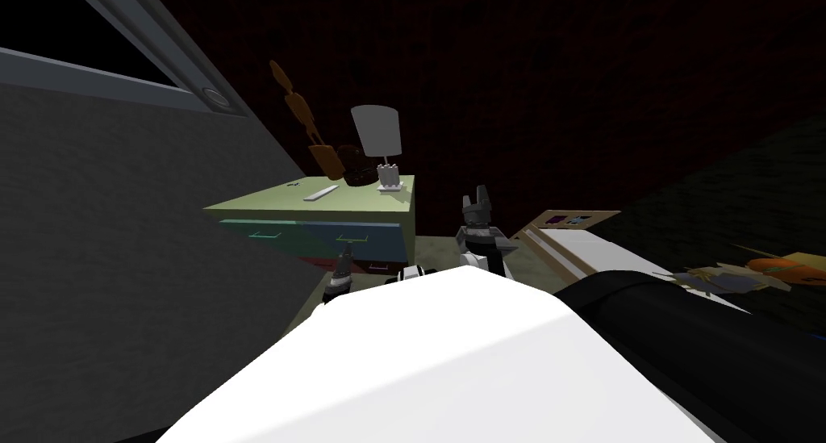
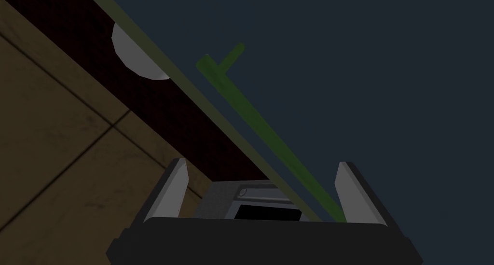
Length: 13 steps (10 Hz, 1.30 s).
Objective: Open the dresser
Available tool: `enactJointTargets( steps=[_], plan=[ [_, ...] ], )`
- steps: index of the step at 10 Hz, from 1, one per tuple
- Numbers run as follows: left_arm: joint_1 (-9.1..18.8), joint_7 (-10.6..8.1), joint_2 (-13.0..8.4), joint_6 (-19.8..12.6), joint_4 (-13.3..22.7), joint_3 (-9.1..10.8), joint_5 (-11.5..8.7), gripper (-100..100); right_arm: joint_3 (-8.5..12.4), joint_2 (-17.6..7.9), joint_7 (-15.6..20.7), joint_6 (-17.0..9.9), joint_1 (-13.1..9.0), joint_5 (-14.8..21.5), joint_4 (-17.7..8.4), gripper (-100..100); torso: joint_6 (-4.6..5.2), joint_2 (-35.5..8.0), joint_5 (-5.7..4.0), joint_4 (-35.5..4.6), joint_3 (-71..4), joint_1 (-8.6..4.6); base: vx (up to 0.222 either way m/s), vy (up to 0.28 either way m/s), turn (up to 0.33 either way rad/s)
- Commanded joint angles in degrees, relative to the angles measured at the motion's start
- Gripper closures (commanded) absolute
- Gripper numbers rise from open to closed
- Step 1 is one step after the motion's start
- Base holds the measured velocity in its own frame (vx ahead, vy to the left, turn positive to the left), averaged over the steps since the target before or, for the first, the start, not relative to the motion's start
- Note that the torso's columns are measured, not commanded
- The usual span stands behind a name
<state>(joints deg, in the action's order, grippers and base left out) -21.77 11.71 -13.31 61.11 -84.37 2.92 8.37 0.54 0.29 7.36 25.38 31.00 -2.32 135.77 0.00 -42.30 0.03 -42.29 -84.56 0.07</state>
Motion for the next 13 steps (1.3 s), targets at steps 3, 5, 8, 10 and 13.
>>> enactJointTargets(
  steps=[3,5,8,10,13],
  plan=[
    [-0.69,1.32,1.06,3.24,2.74,-0.61,0.47,100,0.00,0.00,0.00,0.00,0.00,0.00,0.00,0,-0.01,0.01,-0.02,0.00,-0.01,-0.03,-0.002,0.018,-0.020],
    [-0.58,1.76,1.32,3.91,3.77,-0.15,0.21,-100,0.00,0.00,0.00,0.00,0.00,0.00,0.00,0,0.01,0.04,-0.03,0.01,-0.03,-0.06,0.002,0.037,-0.045],
    [0.17,0.40,0.07,1.05,1.54,0.49,-0.25,-100,0.00,0.00,0.00,0.00,0.00,0.00,0.00,0,0.00,0.03,-0.06,0.00,-0.02,-0.19,-0.001,-0.006,0.009],
    [0.66,-0.47,-0.73,-0.82,0.11,0.95,-0.58,-100,0.00,0.00,0.00,0.00,0.00,0.00,0.00,0,0.00,0.02,-0.05,0.00,-0.02,-0.16,0.001,-0.037,0.017],
    [0.05,0.62,0.28,1.52,1.89,0.37,-0.17,100,0.00,0.00,0.00,0.00,0.00,0.00,0.00,0,0.01,-0.01,0.00,-0.02,-0.01,0.03,-0.001,0.002,-0.020]
  ],
)
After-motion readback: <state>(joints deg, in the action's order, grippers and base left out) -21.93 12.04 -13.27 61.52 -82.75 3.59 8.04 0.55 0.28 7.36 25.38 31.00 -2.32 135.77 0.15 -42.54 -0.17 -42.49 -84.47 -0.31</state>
